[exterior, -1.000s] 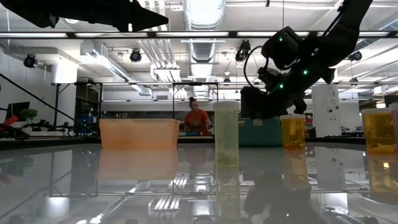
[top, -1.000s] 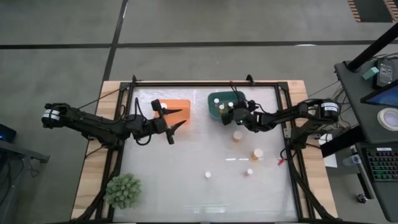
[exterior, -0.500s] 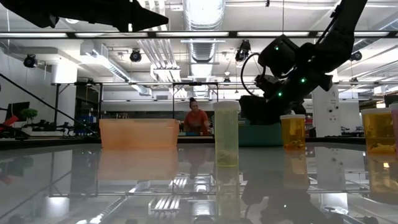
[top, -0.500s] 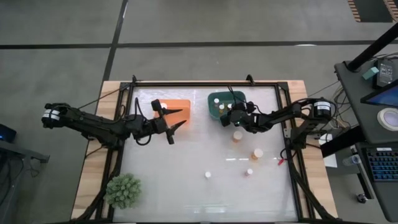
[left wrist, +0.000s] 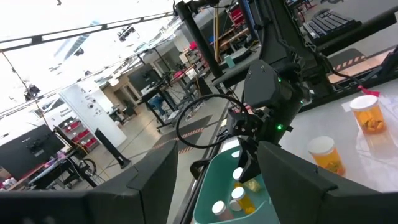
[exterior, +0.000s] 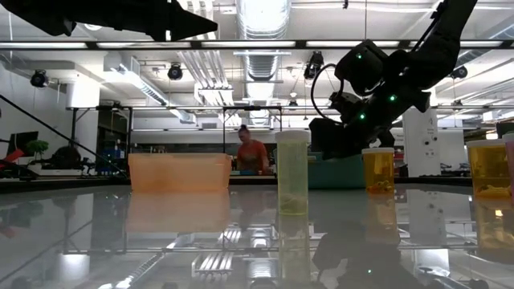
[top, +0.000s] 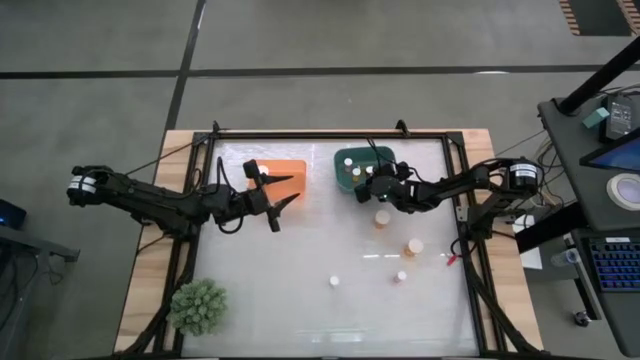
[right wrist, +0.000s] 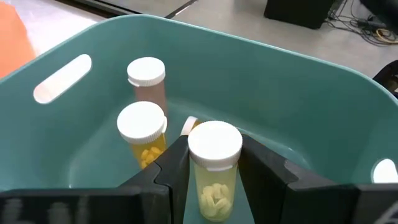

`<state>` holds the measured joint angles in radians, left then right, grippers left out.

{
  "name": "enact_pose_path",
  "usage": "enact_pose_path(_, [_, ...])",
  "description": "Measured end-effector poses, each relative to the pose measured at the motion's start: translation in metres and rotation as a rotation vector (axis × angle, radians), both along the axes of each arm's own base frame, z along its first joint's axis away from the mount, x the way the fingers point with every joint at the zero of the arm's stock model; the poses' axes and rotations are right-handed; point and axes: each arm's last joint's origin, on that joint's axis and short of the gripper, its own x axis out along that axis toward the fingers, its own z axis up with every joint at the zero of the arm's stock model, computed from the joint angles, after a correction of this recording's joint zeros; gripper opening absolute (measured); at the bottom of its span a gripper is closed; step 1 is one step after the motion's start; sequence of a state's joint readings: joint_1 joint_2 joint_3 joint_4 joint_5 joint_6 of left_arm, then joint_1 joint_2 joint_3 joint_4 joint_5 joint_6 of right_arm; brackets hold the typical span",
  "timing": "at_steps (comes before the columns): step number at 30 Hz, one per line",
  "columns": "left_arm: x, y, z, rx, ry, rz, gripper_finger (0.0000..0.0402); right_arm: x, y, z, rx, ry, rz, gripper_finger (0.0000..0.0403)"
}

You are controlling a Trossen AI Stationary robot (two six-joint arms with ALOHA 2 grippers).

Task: Pick and place medicine bottles into bin by pill shape (circle, oval)
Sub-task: Put the left yellow pill bottle into the green bin, then put the top large orange pill bottle into the orange bin

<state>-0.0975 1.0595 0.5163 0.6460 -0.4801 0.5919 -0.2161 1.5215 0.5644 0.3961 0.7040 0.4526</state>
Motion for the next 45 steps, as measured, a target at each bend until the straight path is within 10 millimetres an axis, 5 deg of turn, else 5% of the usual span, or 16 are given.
enact_pose_path(6, [0.0, 0.0, 0.0, 0.0, 0.0, 0.0, 0.0207, 0.0, 0.0, 0.0, 0.004, 0.0, -0.002, 0.0121])
enact_pose_path(17, [0.0, 0.0, 0.0, 0.0, 0.0, 0.0, 0.0207, -0.001, 0.0, 0.006, 0.007, -0.032, -0.004, 0.0203])
enact_pose_path(25, [0.0, 0.0, 0.0, 0.0, 0.0, 0.0, 0.0207, -0.014, 0.007, 0.045, -0.016, -0.108, 0.016, 0.0214])
enact_pose_path(34, [0.0, 0.0, 0.0, -0.005, -0.002, -0.001, 0.0207, -0.049, 0.04, 0.094, -0.01, -0.155, 0.138, 0.0203])
enact_pose_path(45, [0.0, 0.0, 0.001, -0.01, -0.013, -0.002, 0.0207, -0.072, 0.062, 0.122, 0.308, -0.388, 0.427, 0.0203])
